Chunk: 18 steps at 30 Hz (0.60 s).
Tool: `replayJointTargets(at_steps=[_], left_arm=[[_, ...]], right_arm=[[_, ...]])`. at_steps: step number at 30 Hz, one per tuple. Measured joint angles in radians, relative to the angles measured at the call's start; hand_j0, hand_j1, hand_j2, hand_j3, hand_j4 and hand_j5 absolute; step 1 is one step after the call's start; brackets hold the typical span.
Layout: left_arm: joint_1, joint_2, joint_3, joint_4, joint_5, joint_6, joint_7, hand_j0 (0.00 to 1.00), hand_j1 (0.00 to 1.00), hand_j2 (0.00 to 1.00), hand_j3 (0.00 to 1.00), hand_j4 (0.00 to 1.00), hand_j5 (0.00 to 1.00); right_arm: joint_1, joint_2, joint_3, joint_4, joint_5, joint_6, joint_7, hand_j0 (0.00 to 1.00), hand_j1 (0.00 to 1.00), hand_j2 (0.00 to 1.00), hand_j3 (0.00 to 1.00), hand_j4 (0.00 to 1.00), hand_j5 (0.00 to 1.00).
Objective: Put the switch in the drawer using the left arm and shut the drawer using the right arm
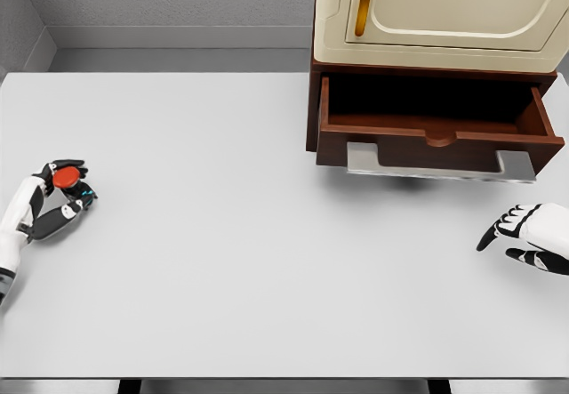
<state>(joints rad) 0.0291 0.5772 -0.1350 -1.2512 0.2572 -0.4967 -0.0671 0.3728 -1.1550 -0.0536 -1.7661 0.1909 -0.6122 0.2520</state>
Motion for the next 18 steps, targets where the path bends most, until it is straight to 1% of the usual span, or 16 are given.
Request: replayJointTargets(at_steps=[1, 6, 18], left_arm=[[0.0, 0.0, 0.0, 0.0, -0.001, -0.002, 0.0, 0.4, 0.4, 0.4, 0.4, 0.4, 0.4], [0.005, 0.002, 0.0, -0.011, -0.005, -0.024, -0.001, 0.33, 0.33, 0.33, 0.33, 0.33, 0.33], [0.0, 0.012, -0.002, -0.109, -0.039, -0.031, -0.001, 0.33, 0.33, 0.33, 0.33, 0.33, 0.33]], right_arm=[[0.0, 0.0, 0.0, 0.0, 0.0, 0.0, 0.0, 0.57, 0.57, 0.57, 0.57, 0.57, 0.57], [-0.003, 0.0, 0.0, 0.0, 0.0, 0.0, 0.0, 0.57, 0.57, 0.57, 0.57, 0.57, 0.57], [-0.018, 0.0, 0.0, 0.0, -0.003, 0.0, 0.001, 0.57, 0.57, 0.57, 0.57, 0.57, 0.57]])
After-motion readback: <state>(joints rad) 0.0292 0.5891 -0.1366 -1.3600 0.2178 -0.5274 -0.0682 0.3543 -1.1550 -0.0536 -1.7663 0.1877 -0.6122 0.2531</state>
